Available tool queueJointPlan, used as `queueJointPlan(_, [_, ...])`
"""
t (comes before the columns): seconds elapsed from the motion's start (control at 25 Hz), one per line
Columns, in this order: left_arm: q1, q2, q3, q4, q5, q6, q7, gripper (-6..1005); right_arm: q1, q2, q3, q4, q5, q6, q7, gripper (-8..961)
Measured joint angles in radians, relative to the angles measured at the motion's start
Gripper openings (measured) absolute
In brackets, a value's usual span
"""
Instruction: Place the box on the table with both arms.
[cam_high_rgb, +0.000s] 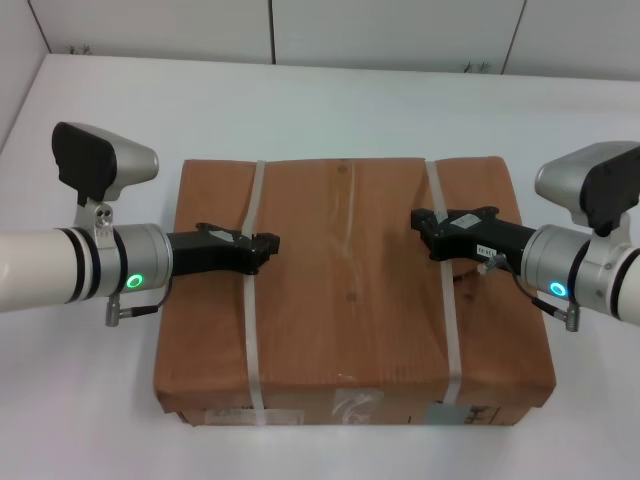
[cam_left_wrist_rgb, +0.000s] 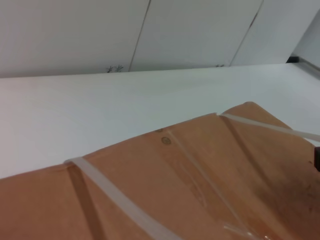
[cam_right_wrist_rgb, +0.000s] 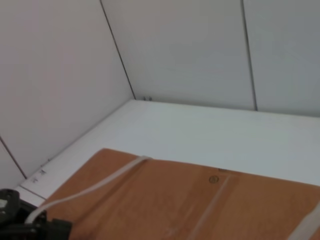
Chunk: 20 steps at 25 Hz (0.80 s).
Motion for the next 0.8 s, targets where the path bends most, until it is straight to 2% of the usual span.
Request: queueJointPlan(0.8, [0.006,-0.002,0.000,0.002,-0.002,-0.013,0.001,57,0.003,0.000,-0.005,0.012,-0.002,0.022,0.044,54])
